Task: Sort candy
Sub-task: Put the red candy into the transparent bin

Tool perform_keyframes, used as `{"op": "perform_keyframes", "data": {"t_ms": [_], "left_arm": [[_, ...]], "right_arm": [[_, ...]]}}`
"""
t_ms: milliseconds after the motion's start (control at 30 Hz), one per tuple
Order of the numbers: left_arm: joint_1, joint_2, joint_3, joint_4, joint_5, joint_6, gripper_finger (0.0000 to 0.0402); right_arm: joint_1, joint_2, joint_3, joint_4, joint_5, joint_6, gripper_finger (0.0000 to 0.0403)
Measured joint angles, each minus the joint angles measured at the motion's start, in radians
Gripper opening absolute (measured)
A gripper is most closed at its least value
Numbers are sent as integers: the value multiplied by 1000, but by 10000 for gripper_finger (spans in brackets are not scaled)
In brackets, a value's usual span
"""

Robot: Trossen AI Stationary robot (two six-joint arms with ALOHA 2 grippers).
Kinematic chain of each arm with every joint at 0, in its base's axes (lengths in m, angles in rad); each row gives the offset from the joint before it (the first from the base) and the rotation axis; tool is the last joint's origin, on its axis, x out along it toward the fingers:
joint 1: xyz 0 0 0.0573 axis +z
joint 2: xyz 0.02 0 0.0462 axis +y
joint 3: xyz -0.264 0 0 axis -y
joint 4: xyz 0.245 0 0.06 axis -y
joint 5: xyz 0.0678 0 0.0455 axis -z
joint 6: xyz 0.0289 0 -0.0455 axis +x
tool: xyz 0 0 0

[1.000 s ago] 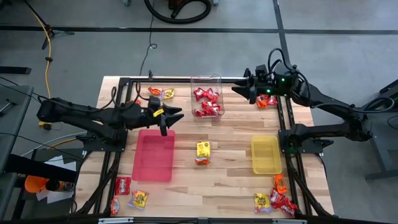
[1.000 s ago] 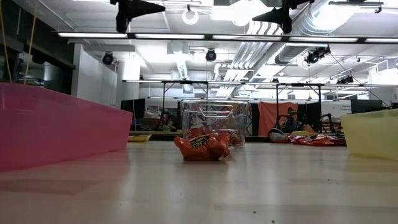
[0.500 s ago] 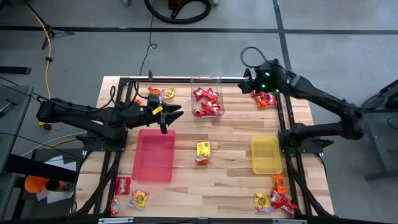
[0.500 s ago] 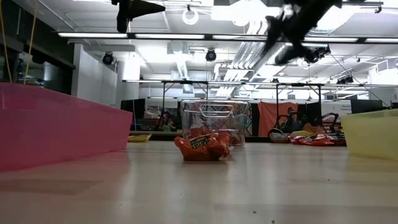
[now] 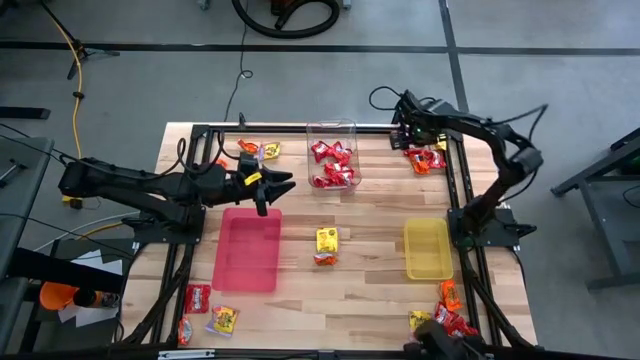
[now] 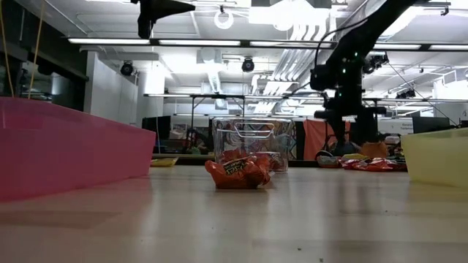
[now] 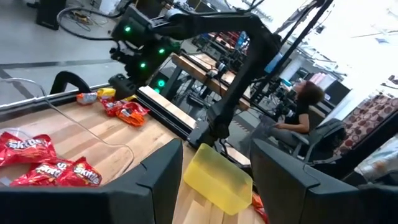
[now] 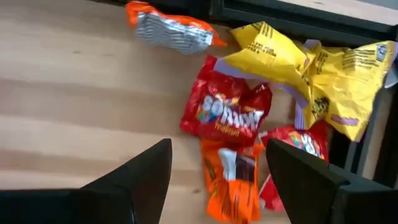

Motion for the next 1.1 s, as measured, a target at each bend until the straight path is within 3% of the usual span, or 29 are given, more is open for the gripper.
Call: {"op": "perform_keyframes", "data": {"t_ms": [433, 567, 667, 800, 967, 1100], "left_arm": [[0, 0, 0, 0, -26, -18, 175], [0, 0, 0, 0, -26, -19, 175], [0, 0, 0, 0, -26, -18, 175], [0, 0, 0, 0, -26, -18, 175], [0, 0, 0, -1, -26, -18, 175], [0, 0, 0, 0, -26, -9, 175]], "right_arm": [[-22, 160, 1, 69, 18, 10, 247], [-24, 178, 1, 75, 20, 7, 196], [-15, 173, 1, 81, 19, -5, 124], [6, 104, 1, 92, 17, -65, 21], [56, -86, 1, 102, 15, -99, 28], [139, -279, 1, 127, -38, -104, 9]]}}
